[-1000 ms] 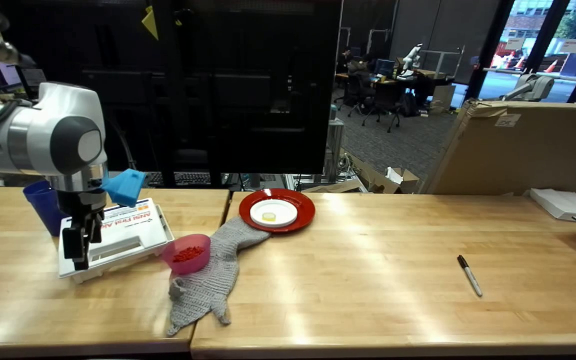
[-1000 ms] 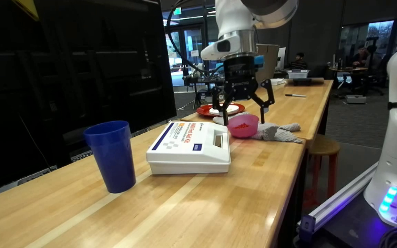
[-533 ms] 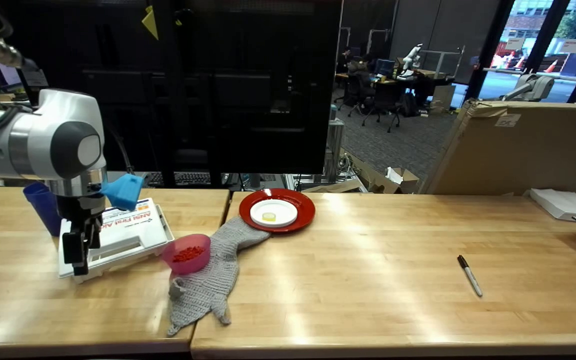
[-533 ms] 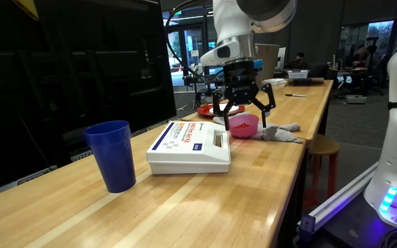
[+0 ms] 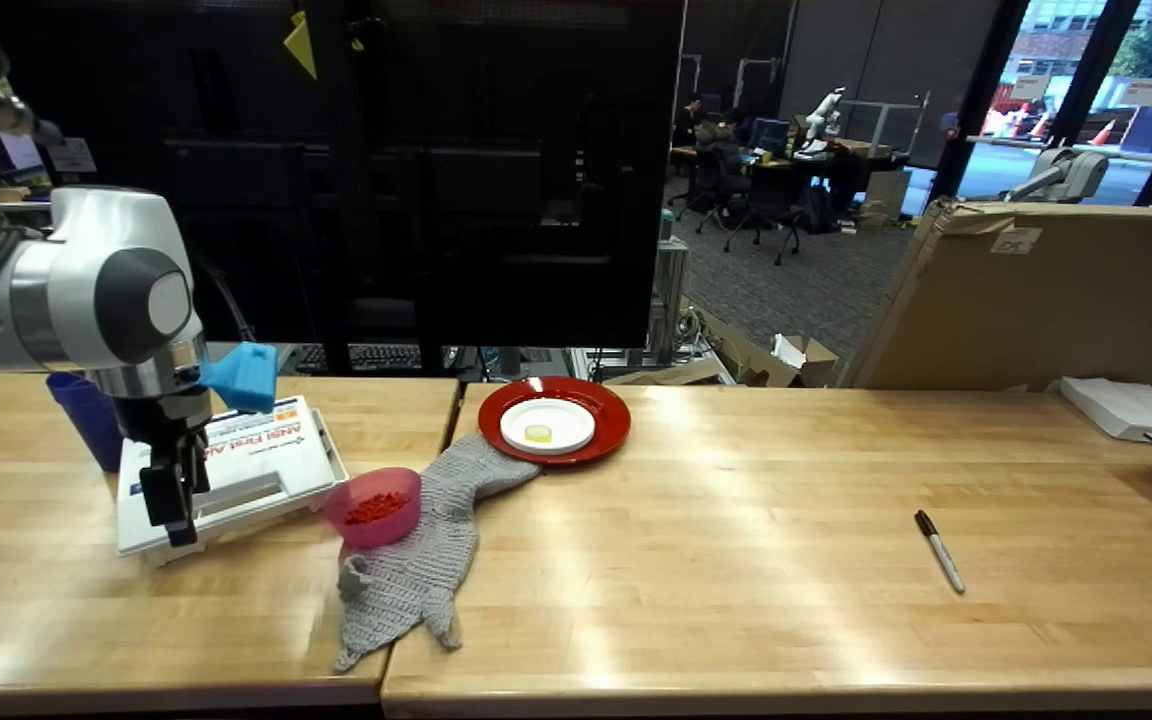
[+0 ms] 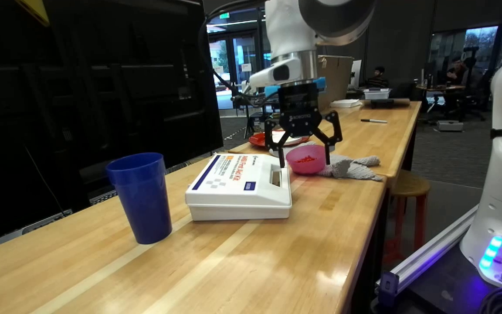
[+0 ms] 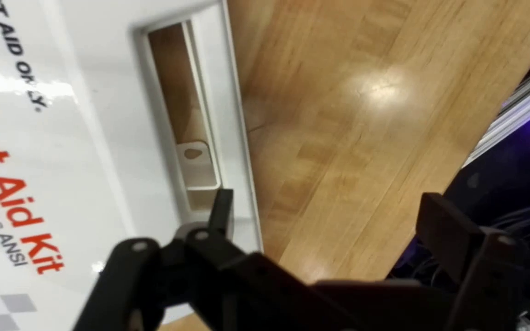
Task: Remove the lid from the box
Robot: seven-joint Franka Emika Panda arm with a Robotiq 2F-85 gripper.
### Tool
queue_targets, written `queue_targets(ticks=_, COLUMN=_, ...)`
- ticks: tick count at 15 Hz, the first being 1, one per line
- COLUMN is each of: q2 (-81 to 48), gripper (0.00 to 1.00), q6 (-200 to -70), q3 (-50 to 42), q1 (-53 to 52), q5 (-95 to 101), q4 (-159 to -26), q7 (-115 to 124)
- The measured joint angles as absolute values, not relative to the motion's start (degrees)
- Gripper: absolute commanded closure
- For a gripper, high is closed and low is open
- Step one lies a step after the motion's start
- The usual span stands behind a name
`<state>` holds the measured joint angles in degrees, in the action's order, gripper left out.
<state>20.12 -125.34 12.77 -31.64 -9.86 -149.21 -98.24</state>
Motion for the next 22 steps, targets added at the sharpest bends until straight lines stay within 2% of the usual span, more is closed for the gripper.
queue_targets(ticks=10, q2=14.56, gripper=0.0, q6=-133.34, q3=14.09, q1=-29.18, q5=-5.41, q4=-149.48, q7=-98.78)
queue_targets(ticks=11, q2=14.16, gripper=0.25, q6=-133.65, q3=14.16, q1=-29.1, q5=-5.41, q4=-149.48, q7=-98.88)
queue_targets(ticks=13, q2=13.52, gripper=0.3, q6=-134.08, q3=14.37, q1=-29.03, q5=-5.41, q4=-149.48, q7=-99.23)
queue_targets(ticks=22, q2=12.86, gripper=0.99, q6=-136.09, q3=15.03, q1=-28.85, q5=-5.41, q4=-148.82, q7=-99.93)
